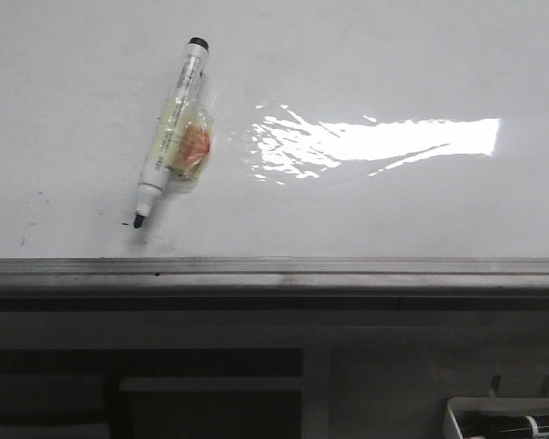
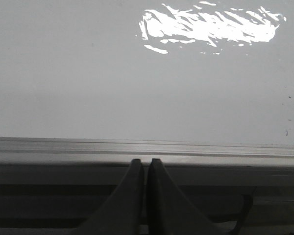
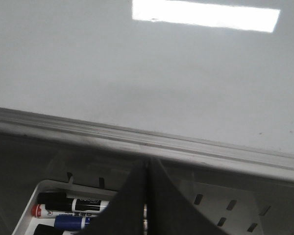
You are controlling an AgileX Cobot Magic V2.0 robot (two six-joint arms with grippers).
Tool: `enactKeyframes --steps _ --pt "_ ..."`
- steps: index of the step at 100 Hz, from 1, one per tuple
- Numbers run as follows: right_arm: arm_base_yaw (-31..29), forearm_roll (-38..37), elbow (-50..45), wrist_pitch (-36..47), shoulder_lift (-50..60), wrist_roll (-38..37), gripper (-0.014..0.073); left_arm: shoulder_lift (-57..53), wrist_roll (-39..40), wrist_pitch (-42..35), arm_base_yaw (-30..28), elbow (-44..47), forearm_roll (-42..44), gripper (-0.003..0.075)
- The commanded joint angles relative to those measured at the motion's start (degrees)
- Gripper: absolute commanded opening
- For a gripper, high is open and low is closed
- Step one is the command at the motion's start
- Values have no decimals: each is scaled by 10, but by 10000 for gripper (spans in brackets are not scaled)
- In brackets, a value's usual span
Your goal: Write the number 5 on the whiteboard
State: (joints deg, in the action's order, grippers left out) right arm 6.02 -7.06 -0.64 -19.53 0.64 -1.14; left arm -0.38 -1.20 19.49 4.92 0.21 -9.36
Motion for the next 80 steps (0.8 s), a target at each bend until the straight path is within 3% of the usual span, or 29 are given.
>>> enactKeyframes --steps 1,80 --pt "-3 -10 -15 8 10 1 -64 -16 6 -29 -2 10 -7 -20" --pt "-3 -18 -15 14 10 1 -64 -16 6 -29 -2 10 -7 -20"
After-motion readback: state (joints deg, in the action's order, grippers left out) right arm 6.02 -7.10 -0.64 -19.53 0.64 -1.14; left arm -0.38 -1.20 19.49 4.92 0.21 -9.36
